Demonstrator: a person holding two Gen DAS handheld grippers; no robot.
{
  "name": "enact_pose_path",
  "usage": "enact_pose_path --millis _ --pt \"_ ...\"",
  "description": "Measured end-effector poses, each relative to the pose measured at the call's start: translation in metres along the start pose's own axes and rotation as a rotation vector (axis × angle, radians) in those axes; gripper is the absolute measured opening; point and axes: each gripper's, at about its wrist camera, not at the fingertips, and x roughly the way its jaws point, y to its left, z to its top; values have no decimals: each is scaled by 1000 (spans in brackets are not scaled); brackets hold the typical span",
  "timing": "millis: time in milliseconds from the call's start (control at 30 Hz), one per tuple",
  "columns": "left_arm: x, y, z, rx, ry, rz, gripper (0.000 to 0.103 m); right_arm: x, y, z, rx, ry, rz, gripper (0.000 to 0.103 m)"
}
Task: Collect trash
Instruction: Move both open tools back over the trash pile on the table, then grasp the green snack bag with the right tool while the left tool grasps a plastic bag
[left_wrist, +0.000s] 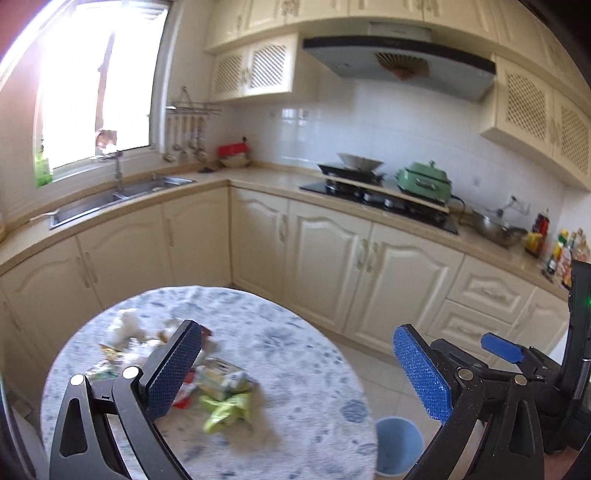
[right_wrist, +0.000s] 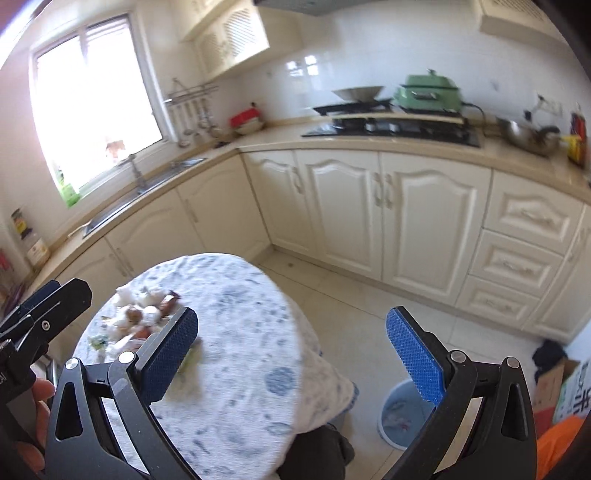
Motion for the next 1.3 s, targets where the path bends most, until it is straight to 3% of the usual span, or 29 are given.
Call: enact_pose_path --millis 67,267,533,733,967,1300 --pt "-36 9 -13 -19 -27 26 102 -2 23 2 -38 -9 29 103" --pt "-87 38 -40 -69 -95 116 102 -16 85 2 -153 -50 104 103" --pt "-148 60 -83 -121 -99 197 102 -15 141 -13 -271 -44 176 103" --pt "-181 68 -101 -158 -71 228 102 -1 161 -28 -321 4 210 103" --pt "-185 82 -107 -218 11 245 102 42 166 -50 -335 132 205 103" --pt "-149 112 -101 -254 134 248 102 122 165 -81 -331 312 167 103"
